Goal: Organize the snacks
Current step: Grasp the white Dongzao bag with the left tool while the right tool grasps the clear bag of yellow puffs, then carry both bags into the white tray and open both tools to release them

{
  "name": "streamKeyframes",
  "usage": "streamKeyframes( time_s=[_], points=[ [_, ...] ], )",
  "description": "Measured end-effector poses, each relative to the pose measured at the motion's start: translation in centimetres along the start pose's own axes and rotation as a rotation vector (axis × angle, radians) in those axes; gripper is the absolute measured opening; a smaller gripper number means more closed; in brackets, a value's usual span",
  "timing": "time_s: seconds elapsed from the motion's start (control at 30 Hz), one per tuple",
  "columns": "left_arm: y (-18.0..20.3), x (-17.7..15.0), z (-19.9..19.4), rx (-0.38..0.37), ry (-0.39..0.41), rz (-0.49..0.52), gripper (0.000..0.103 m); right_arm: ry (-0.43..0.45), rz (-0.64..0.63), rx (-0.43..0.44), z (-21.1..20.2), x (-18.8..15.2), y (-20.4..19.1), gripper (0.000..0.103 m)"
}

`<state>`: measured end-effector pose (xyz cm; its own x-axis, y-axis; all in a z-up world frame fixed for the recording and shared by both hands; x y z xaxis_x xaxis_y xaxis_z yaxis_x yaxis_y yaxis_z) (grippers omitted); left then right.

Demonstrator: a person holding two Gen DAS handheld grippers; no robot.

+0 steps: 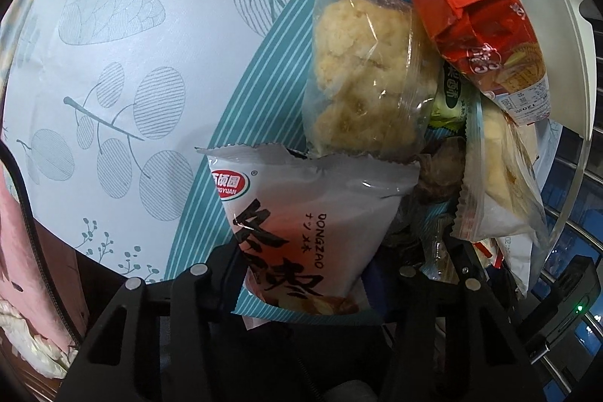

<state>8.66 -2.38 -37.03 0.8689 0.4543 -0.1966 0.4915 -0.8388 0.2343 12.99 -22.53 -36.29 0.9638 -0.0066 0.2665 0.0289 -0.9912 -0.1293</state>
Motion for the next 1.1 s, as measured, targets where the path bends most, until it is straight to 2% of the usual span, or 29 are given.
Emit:
streamKeyframes(
  time_s=[0.37, 0.63, 0.8, 0.97, 1.1],
  points=[
    [-1.2, 0.3, -2.3, -0.013, 0.023, 0.021, 0.049, 0.02, 0.038, -0.024, -1.8, -0.2, -1.3, 0.09],
    [-1.4, 0.5, -5.9, -0.032, 0.095, 0.083, 0.048, 0.068, 0.11, -0.035, -4.9, -0.8, -2.7, 0.09],
    [-1.8, 0.7, -8.6, -0.044, 0.143, 0.128, 0.048, 0.141, 0.151, -0.048, -8.5, -1.5, -2.9, 0.09],
    [-0.6, 0.3, -11.3, -0.038, 0.197, 0.204, 0.048, 0.218, 0.198, -0.055, -11.2, -2.2, -3.4, 0.09],
    [0.3, 0.5, -13.7, -0.043, 0.247, 0.272, 0.048, 0.311, 0.215, -0.058, -14.0, -1.8, -3.9, 0.09]
  ],
)
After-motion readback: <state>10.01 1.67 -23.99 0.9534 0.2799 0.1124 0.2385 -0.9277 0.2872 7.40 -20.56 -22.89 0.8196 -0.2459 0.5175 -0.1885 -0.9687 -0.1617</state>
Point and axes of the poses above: each gripper's, at about its wrist camera, not at the fingertips, and z roughly the way its jaws point, y to its right, x to its top, the point moved 6 cm from there along z, roughly the way its jaws point, and after that the axes turned 9 degrees about y, right-handed, at the moved point
